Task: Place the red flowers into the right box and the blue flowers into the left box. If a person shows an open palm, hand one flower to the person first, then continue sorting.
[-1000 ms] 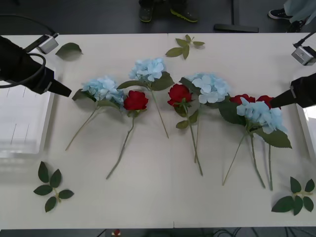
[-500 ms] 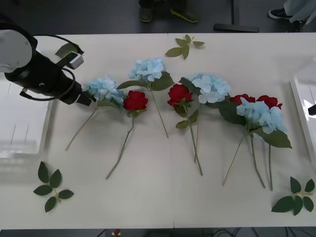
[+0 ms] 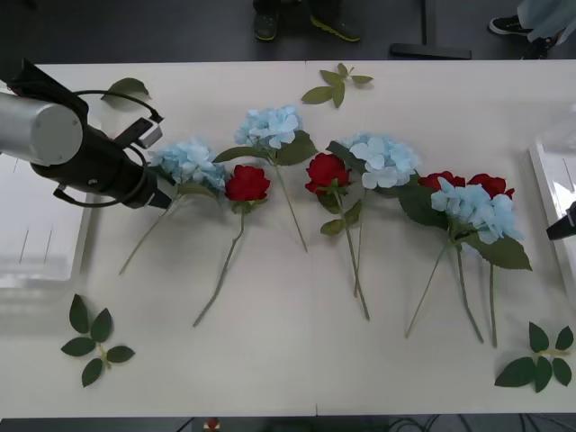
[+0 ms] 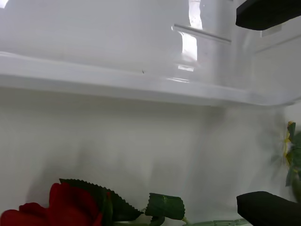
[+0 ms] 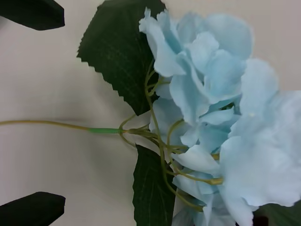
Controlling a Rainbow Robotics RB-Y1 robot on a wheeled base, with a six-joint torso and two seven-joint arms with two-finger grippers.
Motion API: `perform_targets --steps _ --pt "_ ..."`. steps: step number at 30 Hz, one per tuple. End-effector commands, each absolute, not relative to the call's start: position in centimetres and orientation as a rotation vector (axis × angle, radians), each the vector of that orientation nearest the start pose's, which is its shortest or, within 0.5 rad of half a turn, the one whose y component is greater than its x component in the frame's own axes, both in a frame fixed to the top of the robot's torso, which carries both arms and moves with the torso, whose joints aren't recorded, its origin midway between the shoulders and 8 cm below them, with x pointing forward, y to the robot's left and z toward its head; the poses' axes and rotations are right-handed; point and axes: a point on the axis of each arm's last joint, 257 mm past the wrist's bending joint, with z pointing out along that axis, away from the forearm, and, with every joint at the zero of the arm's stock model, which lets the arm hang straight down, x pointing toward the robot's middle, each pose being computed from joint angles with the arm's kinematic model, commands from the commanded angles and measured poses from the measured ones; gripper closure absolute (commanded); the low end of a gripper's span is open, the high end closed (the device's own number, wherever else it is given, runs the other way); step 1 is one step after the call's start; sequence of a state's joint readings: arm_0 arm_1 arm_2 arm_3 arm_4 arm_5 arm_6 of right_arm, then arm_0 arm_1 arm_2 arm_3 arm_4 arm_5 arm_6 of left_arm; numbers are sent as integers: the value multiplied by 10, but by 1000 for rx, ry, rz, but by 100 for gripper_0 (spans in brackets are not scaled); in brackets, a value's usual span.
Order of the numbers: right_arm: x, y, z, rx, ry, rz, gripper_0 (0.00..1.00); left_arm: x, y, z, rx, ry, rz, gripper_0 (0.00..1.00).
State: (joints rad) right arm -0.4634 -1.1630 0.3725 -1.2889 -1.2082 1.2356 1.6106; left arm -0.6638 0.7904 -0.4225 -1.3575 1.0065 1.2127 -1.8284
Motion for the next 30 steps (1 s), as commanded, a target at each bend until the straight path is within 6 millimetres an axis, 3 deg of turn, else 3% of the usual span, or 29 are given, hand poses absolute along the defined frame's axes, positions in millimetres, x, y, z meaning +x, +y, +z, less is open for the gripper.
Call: perform_targets --steps 1,10,18,30 --pt "456 -460 -284 -100 2814 17 0 542 269 -265 690 2513 -91 0" --pt "452 -432 -311 -103 2847 90 0 540 253 -287 627 2511 -119 0" --pt "441 -400 -332 -90 2881 206 0 548 238 -293 557 2507 -93 0" --pt "441 -374 -352 -65 2855 287 0 558 217 -297 536 2471 -49 0"
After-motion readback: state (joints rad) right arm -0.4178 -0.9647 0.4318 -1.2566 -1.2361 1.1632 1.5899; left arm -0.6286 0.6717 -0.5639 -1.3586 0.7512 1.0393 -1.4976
